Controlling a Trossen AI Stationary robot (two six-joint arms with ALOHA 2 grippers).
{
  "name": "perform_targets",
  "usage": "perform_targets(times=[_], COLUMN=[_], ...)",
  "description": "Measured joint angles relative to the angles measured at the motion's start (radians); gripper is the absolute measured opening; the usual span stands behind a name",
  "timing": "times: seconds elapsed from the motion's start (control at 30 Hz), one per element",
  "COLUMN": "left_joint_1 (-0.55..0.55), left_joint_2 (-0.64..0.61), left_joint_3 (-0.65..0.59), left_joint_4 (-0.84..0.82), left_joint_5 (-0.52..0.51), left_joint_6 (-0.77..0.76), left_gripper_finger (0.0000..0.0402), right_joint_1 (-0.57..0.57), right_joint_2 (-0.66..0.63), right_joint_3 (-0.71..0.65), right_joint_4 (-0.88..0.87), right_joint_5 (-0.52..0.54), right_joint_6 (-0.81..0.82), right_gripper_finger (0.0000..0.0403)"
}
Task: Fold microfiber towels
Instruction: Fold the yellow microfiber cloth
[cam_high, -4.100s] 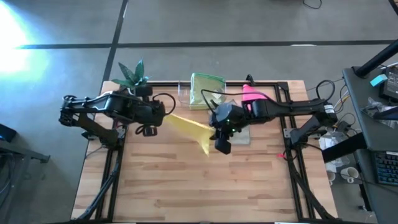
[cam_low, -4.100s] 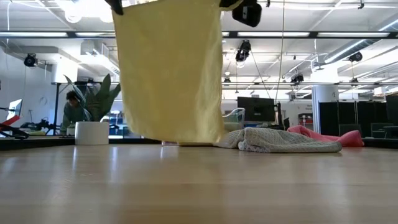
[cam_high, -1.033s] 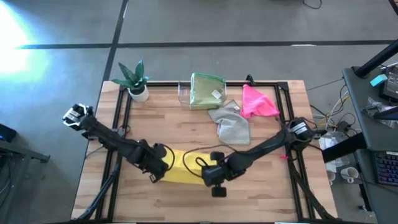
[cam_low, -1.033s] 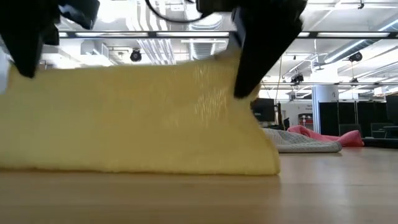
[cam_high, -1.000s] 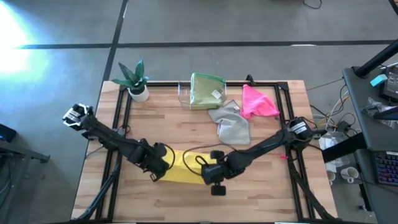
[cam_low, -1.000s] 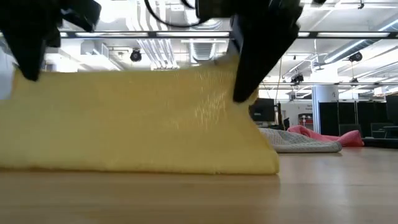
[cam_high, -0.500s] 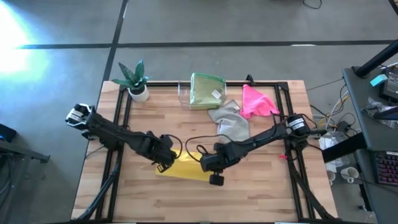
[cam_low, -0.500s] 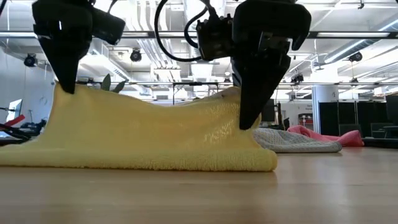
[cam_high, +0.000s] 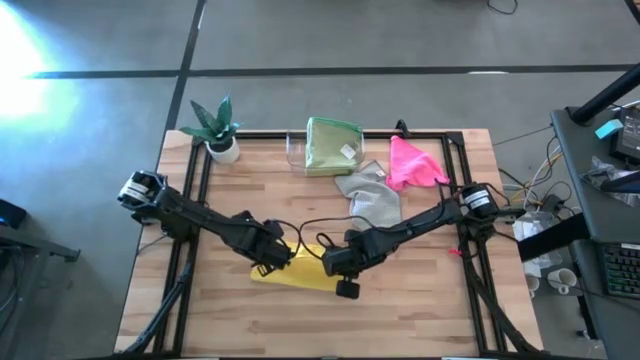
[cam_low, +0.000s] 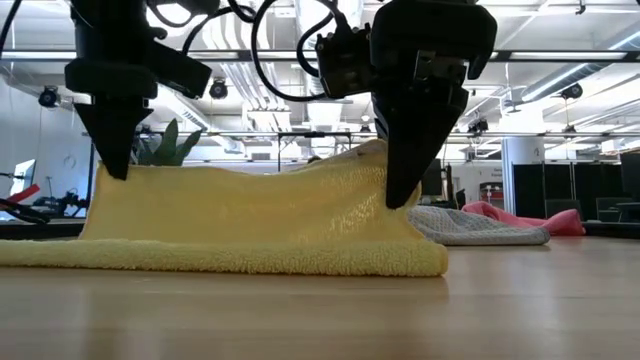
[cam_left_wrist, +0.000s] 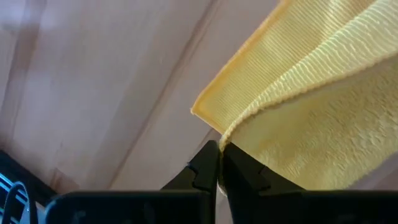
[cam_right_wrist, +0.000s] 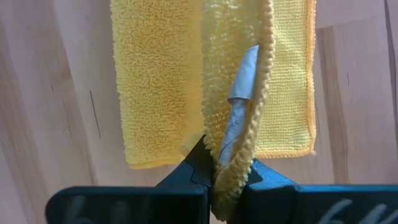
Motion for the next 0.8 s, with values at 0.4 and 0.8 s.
perform_targets(times=[0.4, 0.8], left_joint_1=[0.048, -0.013], left_joint_2=[-0.009, -0.147], left_joint_3=[0.0, -0.024], left_joint_4=[-0.031, 0.011], left_joint_5=[0.004, 0.063], left_joint_6=[0.077, 0.069], left_gripper_finger=[0.0108, 0.012], right_joint_1=[-0.028, -0.059], right_joint_2=[-0.011, -0.167], right_joint_3=[0.0, -0.001], right_joint_4=[-0.032, -0.198], right_joint_5=[-0.002, 0.032], right_joint_6=[0.039, -0.014], right_gripper_finger=[0.0102, 0.0145])
